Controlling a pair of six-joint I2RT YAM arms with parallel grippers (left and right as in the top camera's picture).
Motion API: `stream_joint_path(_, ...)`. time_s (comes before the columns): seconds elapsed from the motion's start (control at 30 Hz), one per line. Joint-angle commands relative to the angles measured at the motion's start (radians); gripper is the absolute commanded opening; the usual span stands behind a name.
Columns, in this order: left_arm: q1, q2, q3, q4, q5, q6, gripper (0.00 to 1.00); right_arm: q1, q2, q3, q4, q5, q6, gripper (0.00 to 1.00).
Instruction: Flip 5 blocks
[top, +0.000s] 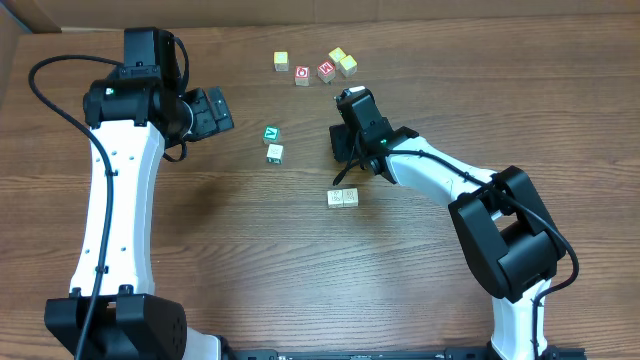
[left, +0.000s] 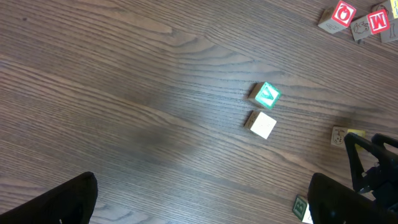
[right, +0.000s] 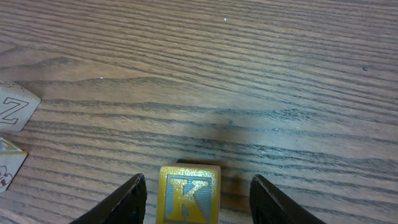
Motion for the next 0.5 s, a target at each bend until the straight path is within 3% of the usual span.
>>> stream_joint_path(0.0, -0.004, 0.007, 0.025, 0.004, -0.013, -0.021, 1.00, 0.001, 0.026, 0.016, 0.008, 0.011, -0.004, 0.55)
stream_joint_path(0.33, -0.004, 0.007, 0.025, 0.004, -0.013, -0.021, 0.99, 0.001, 0.029, 0.018, 0.031, 0.011, -0.003, 0.42)
stream_joint_path(0.47, -0.004, 0.007, 0.025, 0.004, -0.013, -0.021, 1.00, 0.001, 0.001, 0.018, 0.017, 0.012, -0.003, 0.31)
